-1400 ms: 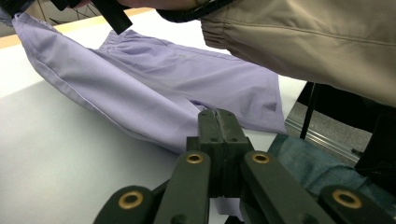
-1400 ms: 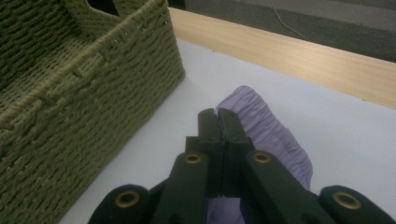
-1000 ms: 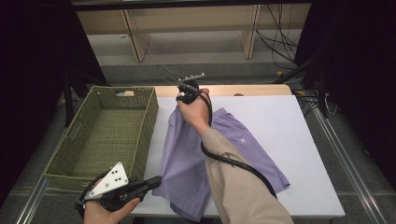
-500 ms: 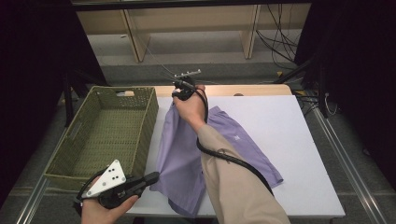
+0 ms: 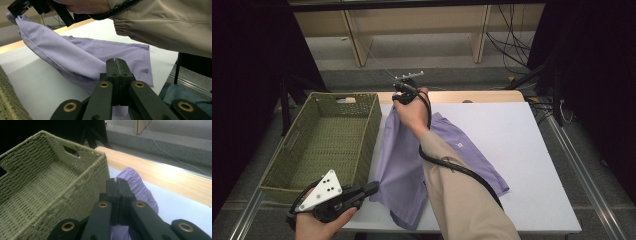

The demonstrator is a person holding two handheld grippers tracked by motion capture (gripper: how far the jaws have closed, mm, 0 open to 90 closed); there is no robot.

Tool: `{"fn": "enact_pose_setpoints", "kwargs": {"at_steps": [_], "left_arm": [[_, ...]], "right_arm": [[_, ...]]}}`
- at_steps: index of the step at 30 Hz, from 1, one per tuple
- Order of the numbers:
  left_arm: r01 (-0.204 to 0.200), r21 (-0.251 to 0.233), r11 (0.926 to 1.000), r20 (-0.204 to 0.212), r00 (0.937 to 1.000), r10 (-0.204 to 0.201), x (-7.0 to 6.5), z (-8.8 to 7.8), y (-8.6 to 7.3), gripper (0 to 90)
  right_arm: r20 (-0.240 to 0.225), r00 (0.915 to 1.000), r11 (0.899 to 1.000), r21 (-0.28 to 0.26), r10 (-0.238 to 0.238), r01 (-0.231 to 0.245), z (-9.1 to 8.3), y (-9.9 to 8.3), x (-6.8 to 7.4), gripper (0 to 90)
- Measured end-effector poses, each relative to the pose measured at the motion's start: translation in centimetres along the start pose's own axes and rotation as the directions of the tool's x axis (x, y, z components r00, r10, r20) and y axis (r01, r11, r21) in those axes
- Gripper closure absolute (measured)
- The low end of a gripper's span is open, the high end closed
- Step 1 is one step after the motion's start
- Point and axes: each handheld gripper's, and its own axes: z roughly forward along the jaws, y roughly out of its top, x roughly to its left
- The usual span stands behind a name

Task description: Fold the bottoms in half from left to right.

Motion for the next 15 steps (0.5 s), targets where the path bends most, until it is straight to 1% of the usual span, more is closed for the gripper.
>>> {"fn": "enact_pose_setpoints", "kwargs": {"at_steps": [8,12,15], "left_arm": [[0.004,-0.001,1.0,0.009,0.9999,-0.004,0.0,0.4,-0.1,90.0],[0.015,0.005,0.9999,0.023,0.9996,-0.015,0.1,0.9,-0.2,90.0],[0.013,0.012,0.9999,0.036,0.9993,-0.013,0.1,1.6,-0.2,90.0]], "right_arm": [[-0.002,1.0,1.0,0.003,-0.006,0.006,0.1,0.1,-0.1,90.0],[-0.001,1.0,1.0,0.01,-0.001,0.001,0.2,-0.1,-0.4,89.9],[0.001,1.0,1.0,0.029,-0.003,0.003,0.4,-0.5,-0.8,89.9]]}}
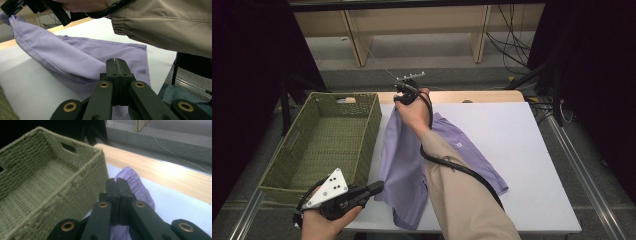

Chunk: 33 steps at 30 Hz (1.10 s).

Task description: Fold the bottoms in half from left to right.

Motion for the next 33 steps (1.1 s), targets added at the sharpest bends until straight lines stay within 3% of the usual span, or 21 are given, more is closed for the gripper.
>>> {"fn": "enact_pose_setpoints", "kwargs": {"at_steps": [10,22,33], "left_arm": [[-0.046,0.021,0.9987,0.067,0.9967,0.045,-0.5,3.4,0.8,90.0],[-0.091,0.031,0.9954,0.136,0.9871,0.086,-0.8,7.1,1.5,90.0],[-0.103,0.045,0.9936,0.18,0.9792,0.093,-0.8,9.7,1.6,90.0]], "right_arm": [[0.03,0.9995,0.999,0.033,0.013,-0.014,-0.1,-1.4,-2.5,89.8],[0.072,0.997,0.998,0.045,0.029,-0.032,-1.4,-2.6,-5.8,89.7],[0.109,0.9934,0.997,0.066,0.037,-0.044,-1.6,-3.7,-8.1,89.6]]}}
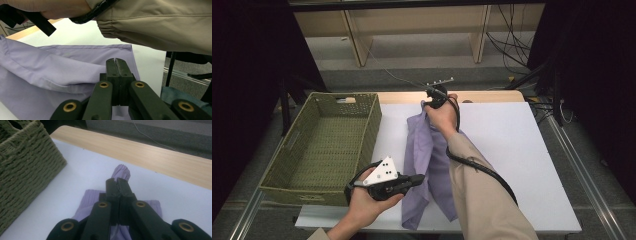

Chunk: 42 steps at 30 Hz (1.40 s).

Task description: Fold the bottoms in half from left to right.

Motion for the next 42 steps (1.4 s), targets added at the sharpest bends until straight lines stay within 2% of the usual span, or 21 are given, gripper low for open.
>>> {"fn": "enact_pose_setpoints", "kwargs": {"at_steps": [12,17,21,24,28,30,34,38,42], "left_arm": [[-0.005,0.035,0.9994,0.044,0.999,0.004,0.1,2.3,-0.4,90.0],[0.007,0.057,0.9984,0.05,0.9987,-0.01,0.5,3.3,-0.9,90.0],[0.021,0.084,0.9962,0.055,0.9981,-0.026,0.9,4.3,-1.4,90.0],[0.03,0.108,0.9937,0.061,0.9975,-0.037,1.0,5.1,-1.9,90.0],[0.027,0.127,0.9916,0.073,0.9967,-0.036,0.7,6.0,-2.1,89.9],[0.022,0.132,0.991,0.079,0.9964,-0.033,0.4,6.3,-2.1,89.9],[0.007,0.15,0.9886,0.09,0.9957,-0.021,-0.2,7.0,-2.4,89.8],[-0.004,0.17,0.9854,0.092,0.9957,-0.012,-0.6,7.4,-2.7,89.7],[-0.019,0.185,0.9826,0.093,0.9956,0.002,-1.0,7.9,-2.9,89.6]], "right_arm": [[0.047,0.9988,1.0,0.026,-0.009,0.008,0.5,-1.0,-1.7,89.0],[0.074,0.9969,0.999,0.043,-0.026,0.023,0.4,-1.1,-2.2,87.8],[0.083,0.9964,0.997,0.075,-0.017,0.011,0.5,-1.6,-2.8,82.1],[0.101,0.9941,0.996,0.085,-0.04,0.031,0.2,-2.1,-3.0,77.9],[0.105,0.9933,0.994,0.107,-0.047,0.036,-0.7,-2.9,-3.4,69.4],[0.094,0.9945,0.99,0.138,-0.046,0.033,-1.4,-3.4,-3.7,63.8],[0.073,0.9964,0.988,0.152,-0.043,0.032,-3.0,-4.9,-4.1,58.0],[0.022,0.9989,0.984,0.177,-0.041,0.037,-5.0,-7.5,-4.3,54.6],[-0.031,0.9994,0.982,0.187,-0.012,0.018,-7.2,-10.3,-3.8,52.2]]}}
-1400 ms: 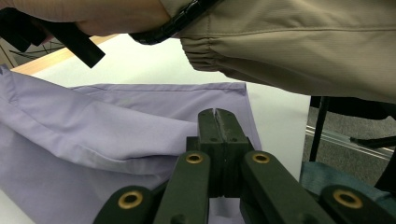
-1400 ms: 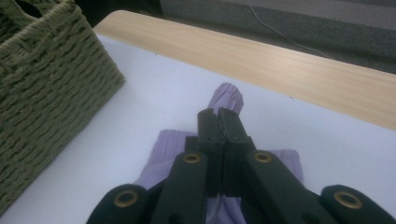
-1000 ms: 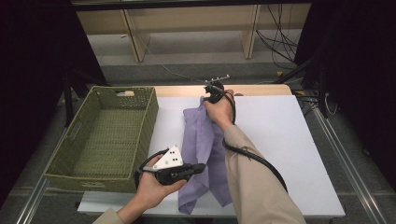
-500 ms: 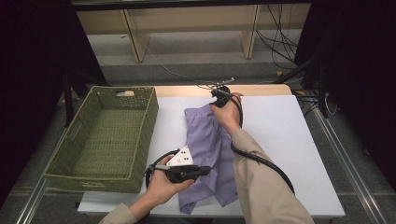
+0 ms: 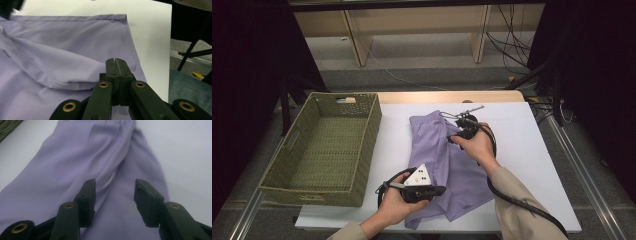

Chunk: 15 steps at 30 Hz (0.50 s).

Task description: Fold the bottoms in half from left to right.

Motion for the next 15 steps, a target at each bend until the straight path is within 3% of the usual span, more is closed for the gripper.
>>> {"fn": "enact_pose_setpoints", "kwargs": {"at_steps": [3,6,8,15], "left_arm": [[-0.013,0.016,0.9998,0.003,0.9999,0.013,-0.4,0.6,-0.1,89.6],[-0.025,0.03,0.9992,0.006,0.9997,0.025,-0.7,1.0,-0.2,89.5],[-0.028,0.037,0.9989,0.007,0.9996,0.028,-0.9,1.2,-0.3,89.5],[-0.041,0.054,0.9977,0.011,0.9991,0.04,-1.2,1.7,-0.6,89.4]], "right_arm": [[-0.051,0.9984,1.0,0.01,0.025,-0.024,-1.2,-2.3,1.1,49.7],[-0.078,0.9967,1.0,0.018,0.021,-0.02,-2.2,-4.3,2.6,47.1],[-0.12,0.9925,1.0,0.023,0.022,-0.019,-2.7,-5.8,3.7,45.6],[-0.174,0.9843,0.999,0.034,0.027,-0.021,-2.8,-8.4,5.9,43.2]]}}
